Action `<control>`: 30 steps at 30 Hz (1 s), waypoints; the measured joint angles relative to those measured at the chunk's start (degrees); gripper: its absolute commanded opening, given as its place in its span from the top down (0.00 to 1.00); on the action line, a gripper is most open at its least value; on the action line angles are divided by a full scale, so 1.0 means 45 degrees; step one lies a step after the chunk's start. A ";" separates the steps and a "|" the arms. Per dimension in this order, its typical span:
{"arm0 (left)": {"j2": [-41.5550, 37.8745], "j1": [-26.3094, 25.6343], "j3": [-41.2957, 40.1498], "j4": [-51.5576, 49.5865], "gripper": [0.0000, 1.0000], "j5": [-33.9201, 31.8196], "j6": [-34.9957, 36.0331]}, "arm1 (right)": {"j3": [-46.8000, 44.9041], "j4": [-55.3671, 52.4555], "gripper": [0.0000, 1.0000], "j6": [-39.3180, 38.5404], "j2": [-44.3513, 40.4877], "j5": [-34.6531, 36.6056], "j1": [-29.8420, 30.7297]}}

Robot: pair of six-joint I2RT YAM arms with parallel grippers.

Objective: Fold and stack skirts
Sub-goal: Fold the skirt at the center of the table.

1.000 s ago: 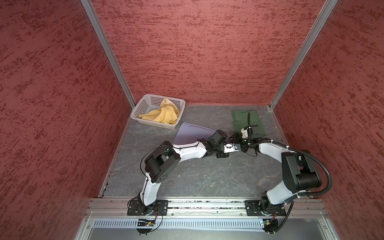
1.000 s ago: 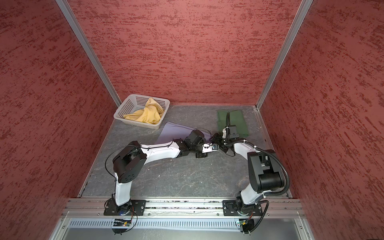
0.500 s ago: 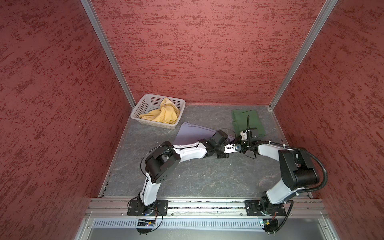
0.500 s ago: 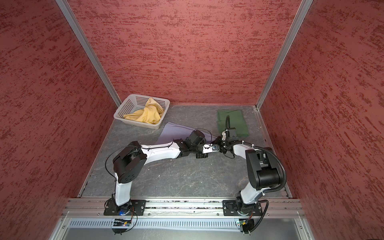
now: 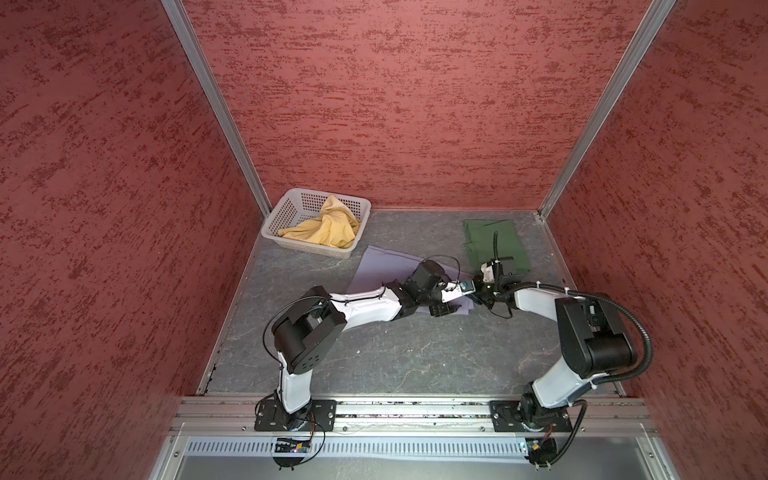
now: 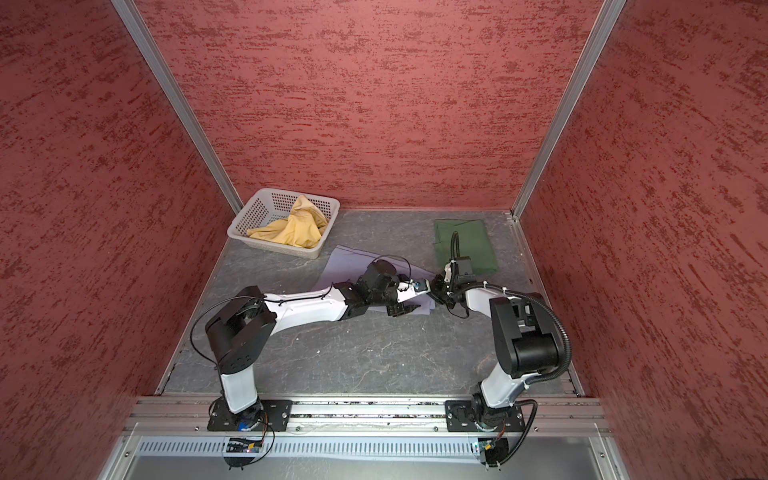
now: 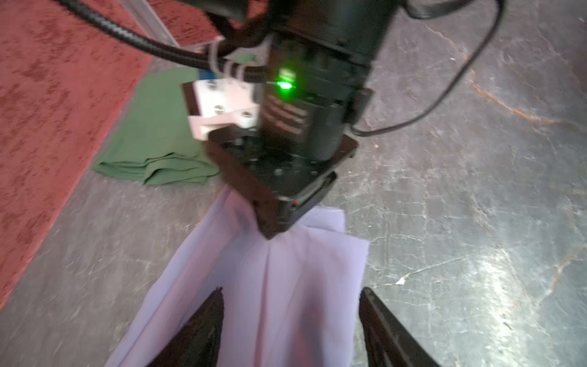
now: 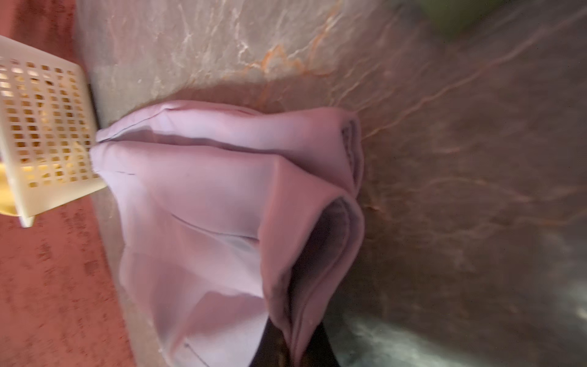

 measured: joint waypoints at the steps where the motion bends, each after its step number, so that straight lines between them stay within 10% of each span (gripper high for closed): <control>1: -0.0136 0.0219 0.0005 0.0073 0.33 -0.0214 -0.0476 | 0.0000 -0.0112 1.00 -0.0165 0.0000 0.0165 0.0000; 7: -0.0321 0.1039 -0.0355 0.0185 0.53 -0.1889 -0.3162 | 0.0000 -0.1030 1.00 -0.0971 -0.0602 0.1268 0.0000; 16: 0.1336 -0.1137 -0.0831 -0.0015 0.79 -0.3672 -0.4896 | 0.0092 -0.2914 1.00 -0.1758 -0.2157 0.3113 0.0000; 30: 0.2589 -0.1491 0.0194 0.0204 0.84 -0.2866 -0.6654 | 0.2254 -0.5882 1.00 -0.3167 -0.3104 0.4711 0.0000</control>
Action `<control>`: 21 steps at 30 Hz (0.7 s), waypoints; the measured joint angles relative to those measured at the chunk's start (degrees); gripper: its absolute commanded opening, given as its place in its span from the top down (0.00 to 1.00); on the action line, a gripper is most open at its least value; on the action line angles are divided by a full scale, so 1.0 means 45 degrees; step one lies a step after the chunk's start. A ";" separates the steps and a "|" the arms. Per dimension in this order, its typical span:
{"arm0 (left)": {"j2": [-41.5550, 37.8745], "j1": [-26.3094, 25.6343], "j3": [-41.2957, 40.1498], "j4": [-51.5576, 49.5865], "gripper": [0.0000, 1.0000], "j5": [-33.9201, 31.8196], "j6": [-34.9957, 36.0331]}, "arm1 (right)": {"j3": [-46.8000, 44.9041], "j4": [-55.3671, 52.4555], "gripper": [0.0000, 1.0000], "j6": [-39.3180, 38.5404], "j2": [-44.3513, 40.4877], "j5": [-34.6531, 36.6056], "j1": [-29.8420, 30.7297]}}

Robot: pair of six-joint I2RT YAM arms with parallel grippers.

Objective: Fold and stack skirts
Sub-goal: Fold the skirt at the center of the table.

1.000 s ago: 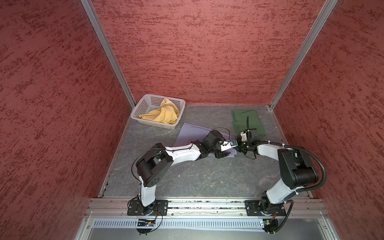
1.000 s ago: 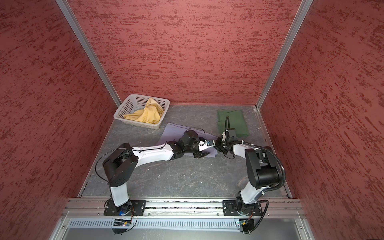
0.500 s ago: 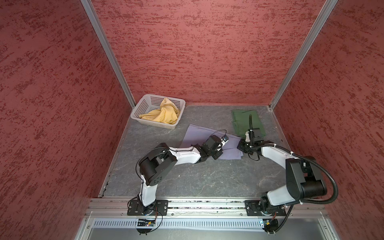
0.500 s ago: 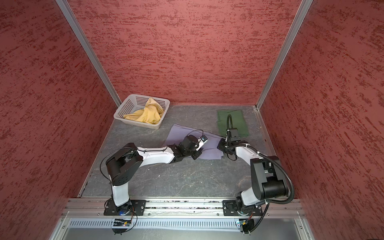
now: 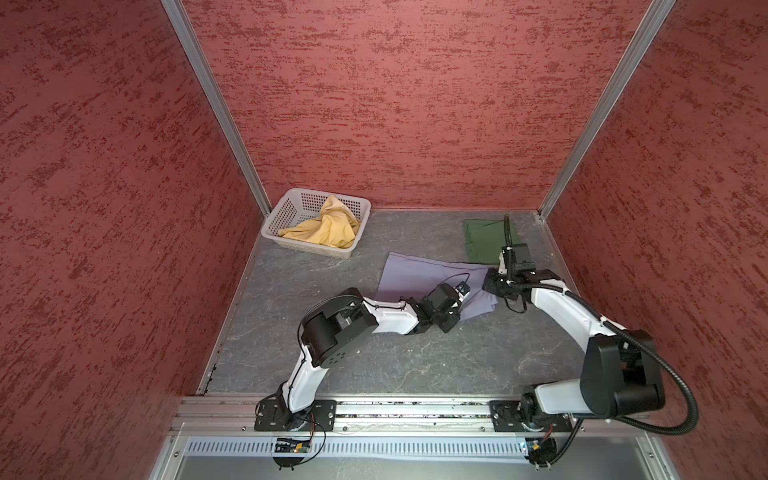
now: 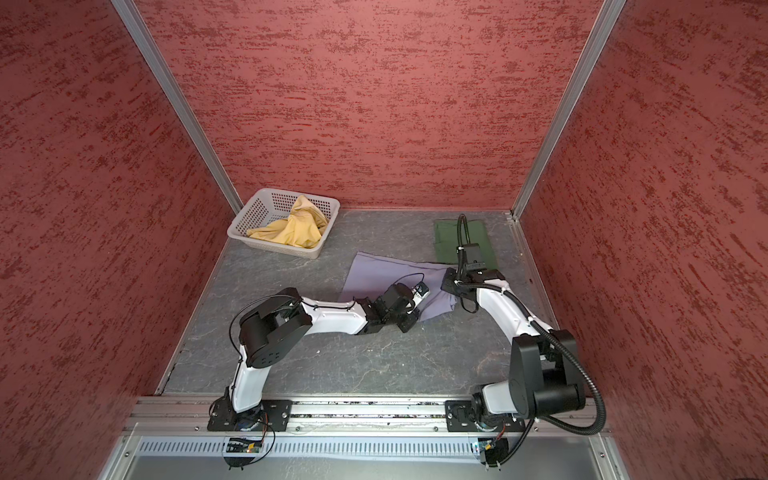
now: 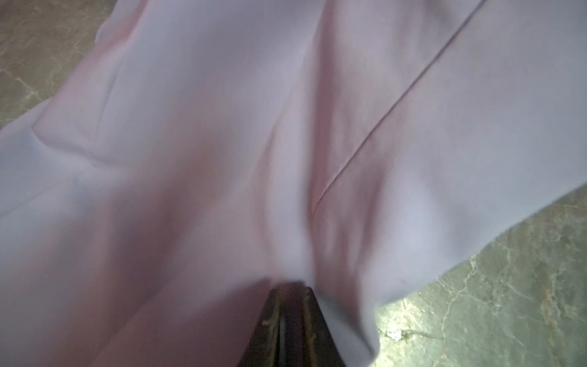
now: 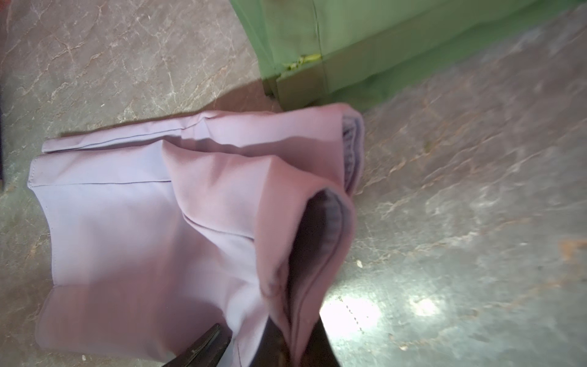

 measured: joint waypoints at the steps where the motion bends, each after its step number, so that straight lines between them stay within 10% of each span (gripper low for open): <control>1: -0.0039 0.0097 -0.0005 -0.0024 0.84 0.0092 -0.0053 | 0.0204 -0.0257 1.00 -0.0175 0.0005 0.0219 0.0000; 21: -0.2404 0.3264 -0.2783 -0.0350 0.86 -0.0452 -0.0505 | 0.3395 -0.2652 1.00 -0.1234 0.1472 0.2438 0.0899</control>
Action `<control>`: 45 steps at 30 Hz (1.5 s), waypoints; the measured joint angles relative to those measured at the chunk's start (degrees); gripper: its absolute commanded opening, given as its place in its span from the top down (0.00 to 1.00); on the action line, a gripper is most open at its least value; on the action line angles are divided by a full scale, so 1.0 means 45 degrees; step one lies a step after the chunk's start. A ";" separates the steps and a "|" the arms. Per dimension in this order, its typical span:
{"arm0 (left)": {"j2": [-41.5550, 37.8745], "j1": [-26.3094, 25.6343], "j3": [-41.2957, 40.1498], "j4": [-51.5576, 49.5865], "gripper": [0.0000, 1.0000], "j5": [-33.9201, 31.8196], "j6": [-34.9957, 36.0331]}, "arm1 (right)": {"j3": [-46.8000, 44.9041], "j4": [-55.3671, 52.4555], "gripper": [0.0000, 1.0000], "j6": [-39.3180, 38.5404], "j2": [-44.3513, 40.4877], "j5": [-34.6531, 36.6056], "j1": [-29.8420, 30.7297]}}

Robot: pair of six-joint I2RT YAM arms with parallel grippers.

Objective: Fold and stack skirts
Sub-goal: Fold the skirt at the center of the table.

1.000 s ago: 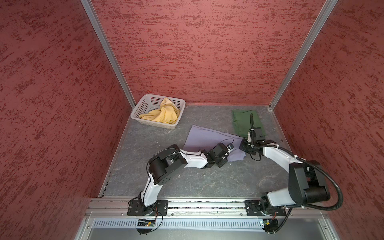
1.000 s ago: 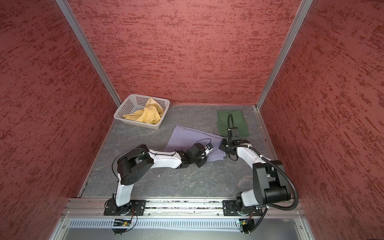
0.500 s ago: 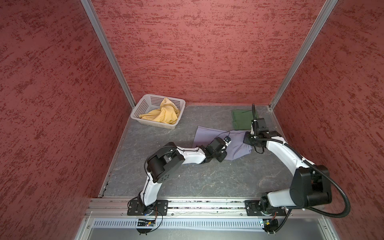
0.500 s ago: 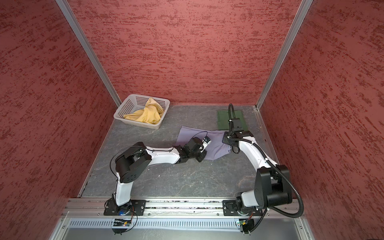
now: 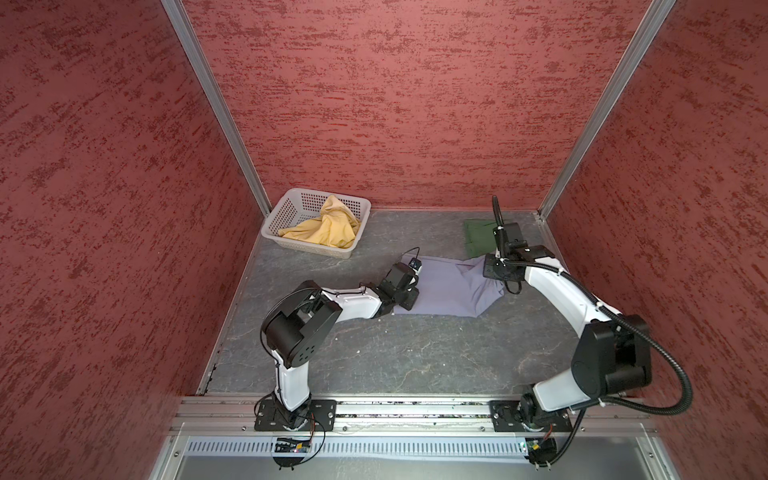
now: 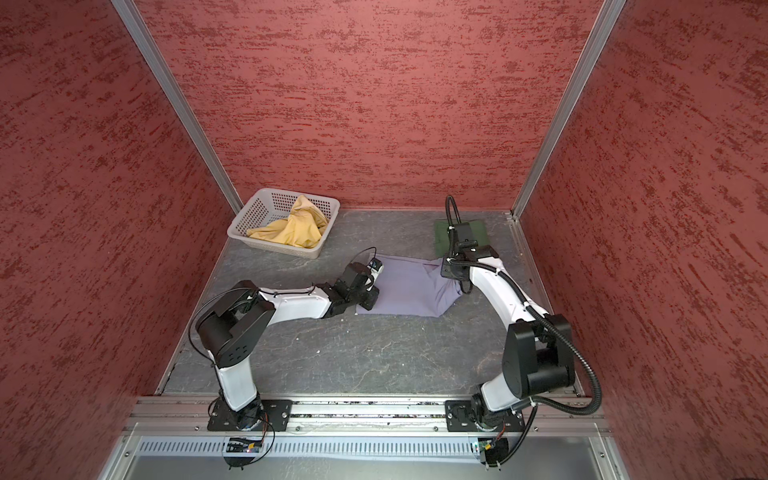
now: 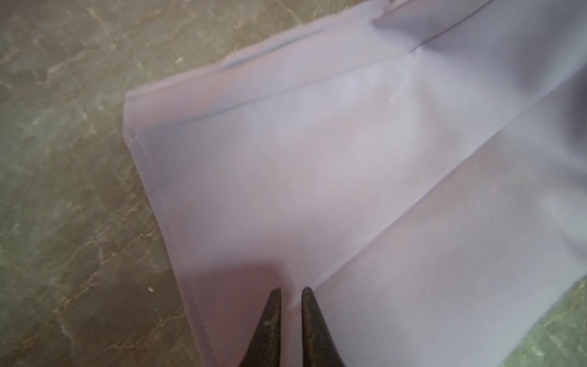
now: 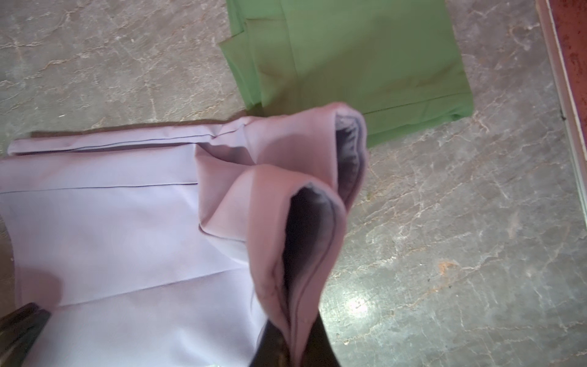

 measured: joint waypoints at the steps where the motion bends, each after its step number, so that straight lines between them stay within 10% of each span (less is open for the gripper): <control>1: 0.0151 -0.0015 0.0000 0.0010 0.87 0.0010 -0.0049 | 0.0083 -0.0019 1.00 0.0049 0.0000 -0.0049 0.0068; 24: 0.0665 -0.0121 0.0024 0.0631 0.88 0.0296 -0.0418 | 0.1166 0.2550 1.00 0.3327 0.1015 -0.2229 0.3293; 45: -0.0879 0.0379 -0.0719 0.0758 0.85 0.0865 -0.0612 | 0.0918 0.4974 1.00 0.4435 0.2375 -0.3138 0.3614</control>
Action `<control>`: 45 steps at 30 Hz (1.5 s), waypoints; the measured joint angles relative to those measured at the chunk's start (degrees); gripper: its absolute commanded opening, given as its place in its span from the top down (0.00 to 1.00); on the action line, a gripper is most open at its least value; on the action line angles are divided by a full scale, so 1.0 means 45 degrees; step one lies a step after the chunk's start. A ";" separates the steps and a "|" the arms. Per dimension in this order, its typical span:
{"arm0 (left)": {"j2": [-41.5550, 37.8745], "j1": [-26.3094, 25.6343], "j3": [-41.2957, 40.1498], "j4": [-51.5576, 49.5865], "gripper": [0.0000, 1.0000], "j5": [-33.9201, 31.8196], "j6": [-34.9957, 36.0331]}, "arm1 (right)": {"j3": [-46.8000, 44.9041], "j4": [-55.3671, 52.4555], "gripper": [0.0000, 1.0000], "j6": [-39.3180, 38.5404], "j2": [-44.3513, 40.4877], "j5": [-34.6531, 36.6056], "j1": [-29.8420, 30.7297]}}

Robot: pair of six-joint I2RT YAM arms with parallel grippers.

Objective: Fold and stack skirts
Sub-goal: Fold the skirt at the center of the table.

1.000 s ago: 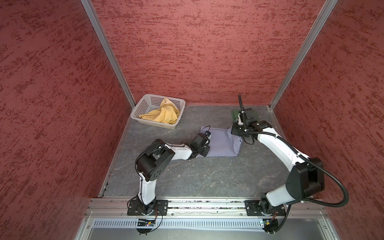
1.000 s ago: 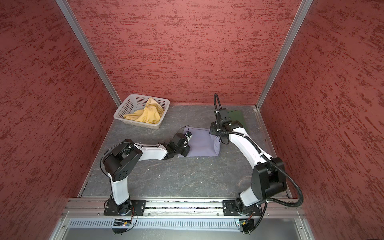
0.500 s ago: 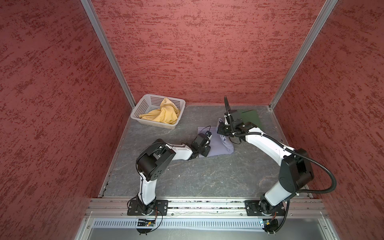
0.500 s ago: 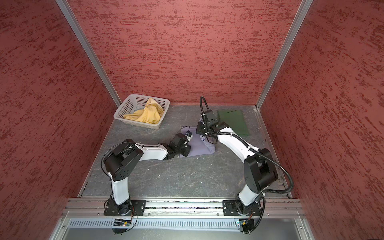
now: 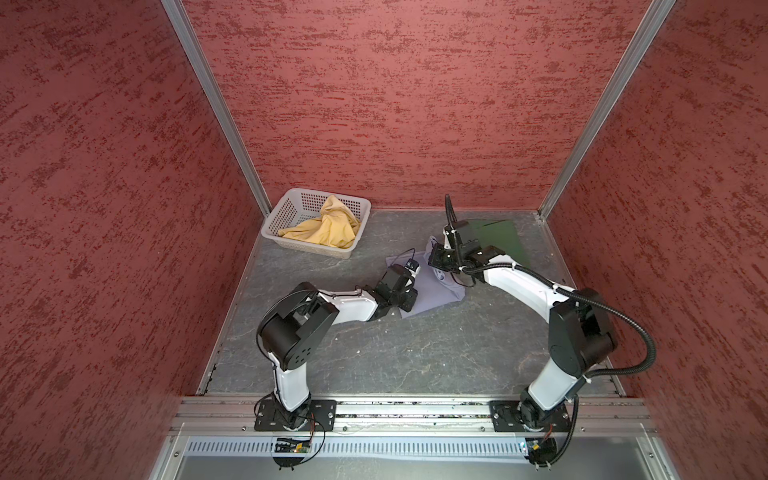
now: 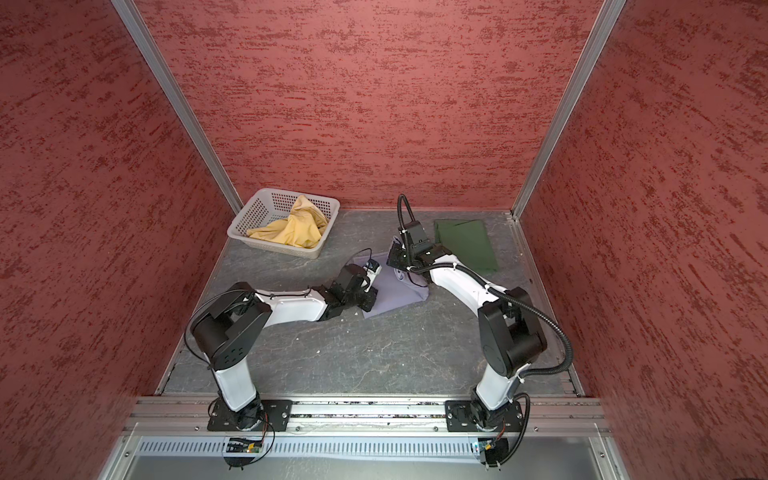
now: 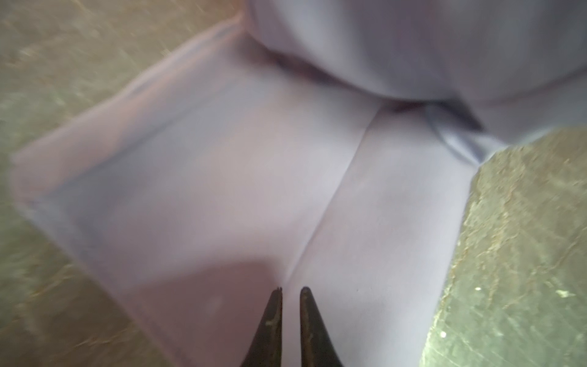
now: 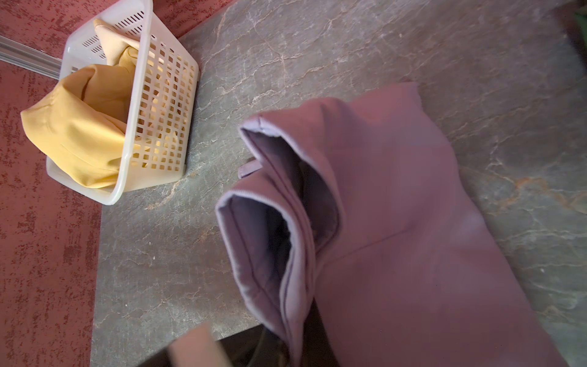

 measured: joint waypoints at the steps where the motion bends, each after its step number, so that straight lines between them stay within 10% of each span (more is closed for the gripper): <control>1: -0.0228 0.0155 -0.0068 0.0015 0.85 0.0000 -0.0078 | 0.0000 0.0005 1.00 -0.0010 0.0000 0.0044 0.0000; 45: 0.0792 0.1423 -0.0967 0.1428 0.88 0.1107 -0.1375 | 0.0505 0.0733 1.00 0.0141 0.1894 -0.0117 0.1919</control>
